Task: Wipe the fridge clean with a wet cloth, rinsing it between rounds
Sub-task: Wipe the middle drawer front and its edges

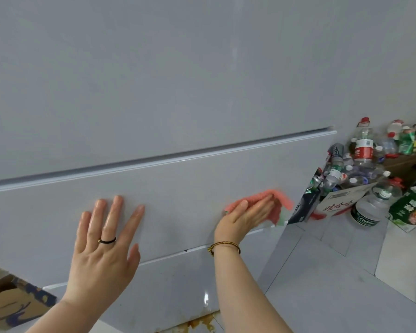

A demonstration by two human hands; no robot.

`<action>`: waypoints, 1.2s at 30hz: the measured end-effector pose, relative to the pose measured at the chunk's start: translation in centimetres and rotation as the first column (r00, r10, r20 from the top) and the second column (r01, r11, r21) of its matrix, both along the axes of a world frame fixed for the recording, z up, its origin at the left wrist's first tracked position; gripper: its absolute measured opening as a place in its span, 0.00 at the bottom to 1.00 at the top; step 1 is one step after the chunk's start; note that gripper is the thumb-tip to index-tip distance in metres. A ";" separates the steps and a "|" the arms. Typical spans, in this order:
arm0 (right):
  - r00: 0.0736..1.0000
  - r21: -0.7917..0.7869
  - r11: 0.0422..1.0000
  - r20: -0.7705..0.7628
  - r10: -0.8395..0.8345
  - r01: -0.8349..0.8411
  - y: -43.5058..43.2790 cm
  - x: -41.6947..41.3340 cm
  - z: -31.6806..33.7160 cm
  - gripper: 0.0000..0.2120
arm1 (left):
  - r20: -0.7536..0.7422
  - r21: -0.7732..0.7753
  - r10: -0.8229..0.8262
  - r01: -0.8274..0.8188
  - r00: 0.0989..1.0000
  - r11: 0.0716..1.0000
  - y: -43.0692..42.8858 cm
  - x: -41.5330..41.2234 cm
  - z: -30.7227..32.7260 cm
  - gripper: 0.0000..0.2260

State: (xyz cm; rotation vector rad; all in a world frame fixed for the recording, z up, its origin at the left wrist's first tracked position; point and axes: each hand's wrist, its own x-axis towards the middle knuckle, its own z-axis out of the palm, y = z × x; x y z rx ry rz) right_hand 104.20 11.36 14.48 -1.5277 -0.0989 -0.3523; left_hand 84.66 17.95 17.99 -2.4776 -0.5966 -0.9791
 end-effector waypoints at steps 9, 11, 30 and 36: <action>0.925 -0.034 0.992 0.367 -0.100 0.120 -2.0 5.7 7.9 0.38 | -0.021 0.004 0.040 -0.040 0.999 0.999 -0.1 0.3 -0.2 0.34; 0.896 -0.069 0.982 0.424 -0.133 0.178 -2.7 7.7 9.0 0.38 | -0.018 0.005 0.042 -0.042 0.999 0.999 -0.1 0.3 -0.2 0.33; 0.808 0.296 0.954 -0.575 0.129 0.058 -0.9 1.9 -6.8 0.24 | 0.008 -0.357 0.016 -0.012 1.000 0.934 0.0 -4.7 -0.8 0.24; 0.821 0.359 0.933 -0.539 0.190 0.020 2.0 -6.0 -5.3 0.33 | 0.075 -0.549 0.155 -0.089 0.985 0.831 2.0 -10.4 -1.1 0.25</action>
